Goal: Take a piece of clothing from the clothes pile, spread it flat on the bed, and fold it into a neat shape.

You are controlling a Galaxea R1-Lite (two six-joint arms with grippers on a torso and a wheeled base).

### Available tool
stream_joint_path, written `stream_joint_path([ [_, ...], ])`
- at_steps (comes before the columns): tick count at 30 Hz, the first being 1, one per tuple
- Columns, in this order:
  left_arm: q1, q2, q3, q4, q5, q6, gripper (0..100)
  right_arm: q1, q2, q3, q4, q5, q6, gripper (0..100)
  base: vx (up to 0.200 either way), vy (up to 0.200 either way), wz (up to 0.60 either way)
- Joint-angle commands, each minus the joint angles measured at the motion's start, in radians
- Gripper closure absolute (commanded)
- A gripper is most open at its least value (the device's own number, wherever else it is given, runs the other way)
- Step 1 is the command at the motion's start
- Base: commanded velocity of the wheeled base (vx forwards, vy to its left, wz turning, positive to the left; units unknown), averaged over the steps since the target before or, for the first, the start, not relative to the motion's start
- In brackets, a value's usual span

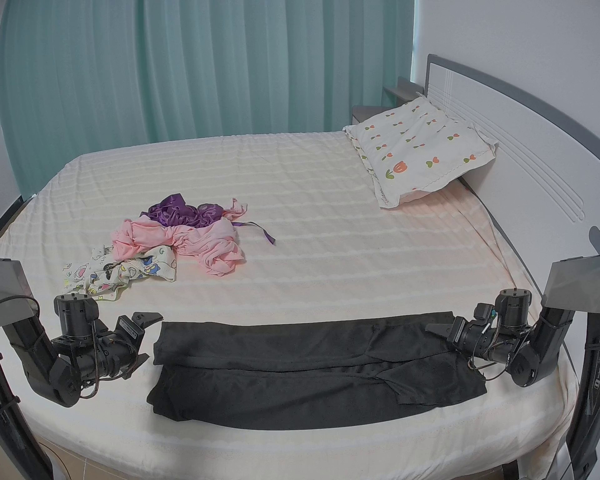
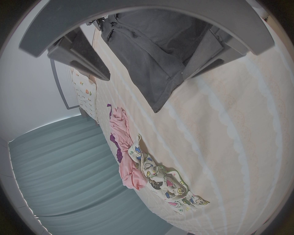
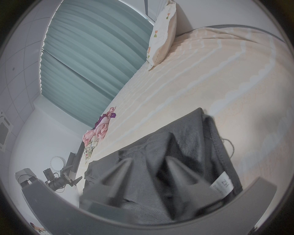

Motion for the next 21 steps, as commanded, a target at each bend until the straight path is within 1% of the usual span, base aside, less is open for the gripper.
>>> stream_joint_path([
  [1, 0.0, 0.008, 0.0, 0.0, 0.0, 0.0, 0, -0.016, 0.001, 0.024, 0.0, 0.005, 0.0, 100, 0.0, 0.0, 0.0],
  [10, 0.0, 0.022, 0.002, -0.002, 0.0, 0.003, 0, -0.04, -0.021, 0.087, -0.001, 0.024, -0.001, 100, 0.0, 0.0, 0.0],
  [20, -0.02, 0.024, 0.008, -0.002, 0.0, 0.006, 0, -0.037, -0.011, 0.076, -0.011, 0.024, -0.001, 100, 0.0, 0.0, 0.0],
  [21, -0.021, 0.025, 0.008, -0.002, 0.0, 0.006, 0, -0.037, -0.01, 0.076, -0.011, 0.024, -0.001, 0, 0.0, 0.0, 0.0],
])
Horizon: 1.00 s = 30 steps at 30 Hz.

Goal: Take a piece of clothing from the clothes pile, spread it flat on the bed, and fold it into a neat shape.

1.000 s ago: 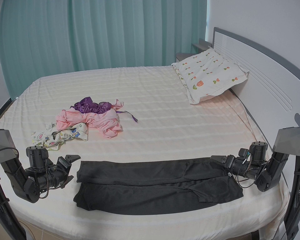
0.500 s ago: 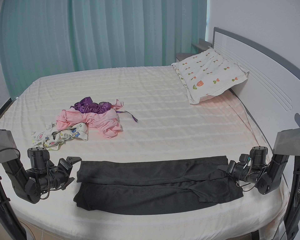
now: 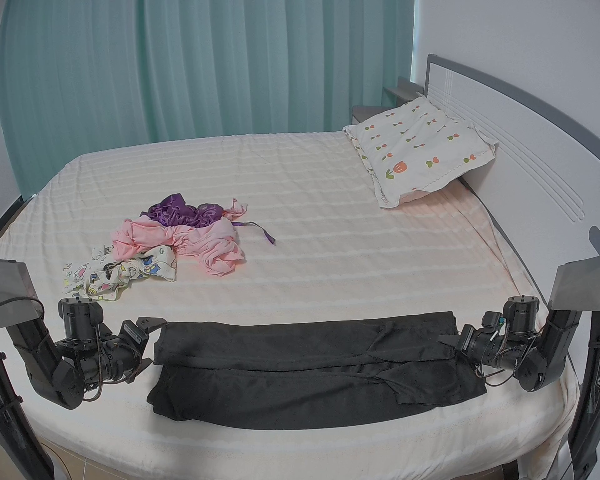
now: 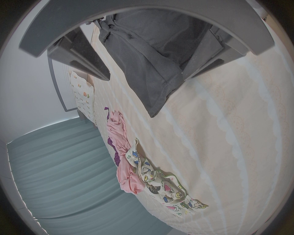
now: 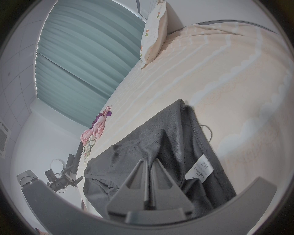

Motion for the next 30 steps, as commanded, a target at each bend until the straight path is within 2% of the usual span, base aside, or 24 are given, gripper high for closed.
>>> stream_joint_path([
  [1, -0.005, 0.005, 0.003, 0.0, 0.0, -0.001, 0, 0.001, 0.004, -0.002, 0.0, 0.0, 0.0, 0, 0.0, 0.0, 0.0],
  [17, -0.005, 0.024, -0.002, -0.002, 0.002, 0.001, 0, 0.009, 0.043, -0.149, 0.021, 0.003, 0.009, 0, 0.0, 0.0, 0.0],
  [21, -0.005, 0.042, 0.003, -0.031, 0.006, 0.001, 0, 0.027, 0.067, -0.248, 0.124, 0.003, 0.009, 0, 0.0, 0.0, 0.0],
  [26, -0.005, 0.062, 0.012, -0.066, 0.008, 0.004, 0, 0.034, 0.089, -0.303, 0.173, 0.003, 0.009, 0, 0.0, 0.0, 0.0],
  [27, -0.005, 0.064, 0.013, -0.068, 0.008, 0.004, 0, 0.034, 0.089, -0.304, 0.173, 0.003, 0.009, 100, 0.0, 0.0, 0.0],
  [30, -0.005, 0.068, 0.024, -0.098, 0.008, 0.002, 0, 0.034, 0.089, -0.309, 0.184, 0.002, 0.011, 100, 0.0, 0.0, 0.0],
])
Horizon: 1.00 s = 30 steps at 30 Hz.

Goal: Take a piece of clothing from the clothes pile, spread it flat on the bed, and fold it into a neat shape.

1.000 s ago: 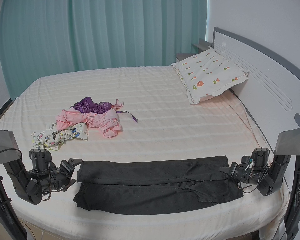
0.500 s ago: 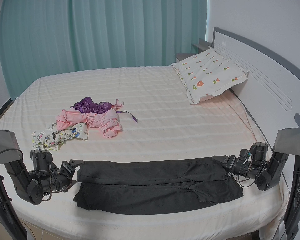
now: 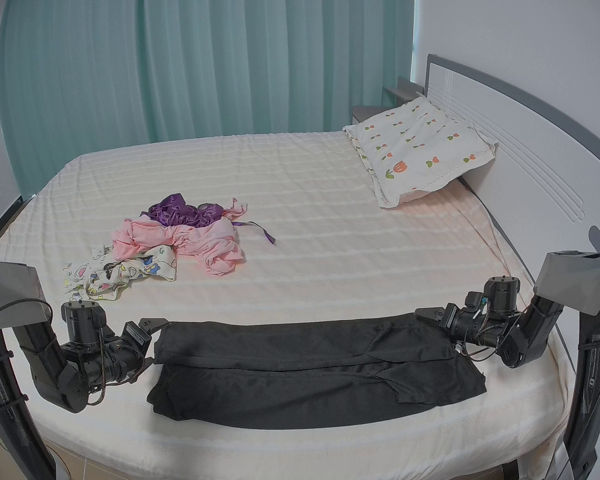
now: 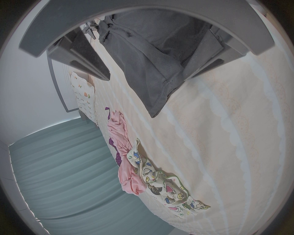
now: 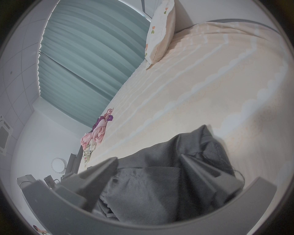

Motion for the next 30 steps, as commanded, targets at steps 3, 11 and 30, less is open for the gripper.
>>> stream_joint_path([
  [3, 0.0, 0.018, 0.013, -0.019, 0.0, -0.001, 0, -0.003, 0.008, -0.005, 0.002, 0.0, 0.001, 100, 0.0, 0.0, 0.0],
  [11, 0.0, 0.024, 0.013, -0.021, 0.0, -0.001, 0, -0.011, -0.015, 0.018, -0.014, -0.008, 0.003, 100, 0.0, 0.0, 0.0],
  [30, 0.0, 0.026, 0.013, -0.021, -0.001, -0.001, 0, 0.009, 0.038, 0.05, -0.216, -0.022, 0.0, 0, 0.0, 0.0, 0.0],
])
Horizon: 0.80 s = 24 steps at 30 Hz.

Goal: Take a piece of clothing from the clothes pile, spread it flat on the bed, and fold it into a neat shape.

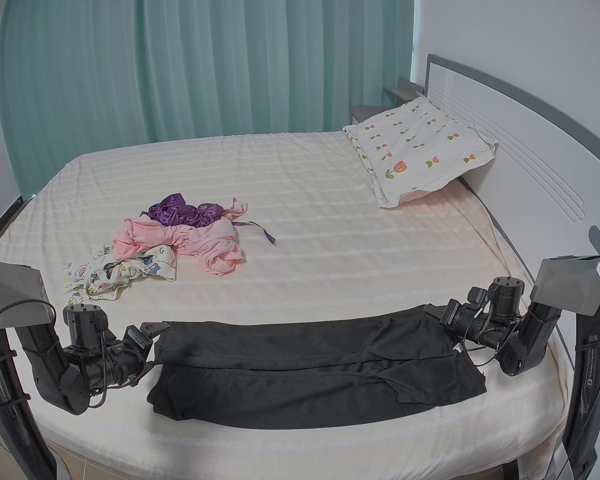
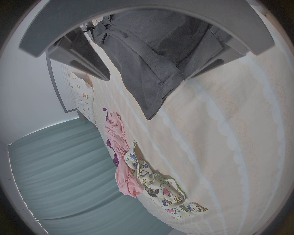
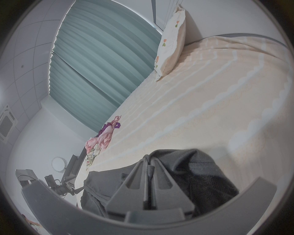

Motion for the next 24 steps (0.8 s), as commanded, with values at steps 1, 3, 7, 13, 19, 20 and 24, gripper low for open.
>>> stream_joint_path([
  [1, 0.0, 0.002, 0.0, 0.0, -0.001, 0.0, 0, 0.002, 0.019, 0.0, -0.002, 0.0, 0.001, 0, 0.0, 0.0, 0.0],
  [3, 0.0, 0.002, 0.0, 0.0, -0.003, 0.0, 0, 0.0, 0.019, -0.002, -0.002, 0.0, 0.001, 0, 0.0, 0.0, 0.0],
  [7, 0.0, 0.004, 0.0, 0.0, -0.003, 0.0, 0, -0.01, 0.015, -0.003, -0.002, -0.001, 0.001, 0, 0.0, 0.0, 0.0],
  [13, -0.001, -0.001, -0.003, -0.003, 0.004, 0.001, 0, -0.07, -0.021, -0.008, 0.0, -0.001, 0.027, 0, 0.0, 0.0, 0.0],
  [19, -0.001, 0.0, 0.003, -0.022, -0.004, 0.007, 0, -0.124, -0.075, 0.003, 0.0, 0.002, 0.147, 0, 0.0, 0.0, 0.0],
  [20, -0.001, -0.001, 0.003, -0.022, -0.004, 0.006, 0, -0.127, -0.077, 0.003, 0.0, 0.002, 0.157, 0, -0.2, 0.0, 0.0],
  [24, 0.0, -0.004, 0.003, -0.022, -0.001, 0.007, 0, -0.132, -0.078, 0.003, 0.0, 0.003, 0.176, 0, -0.2, 0.0, 0.0],
])
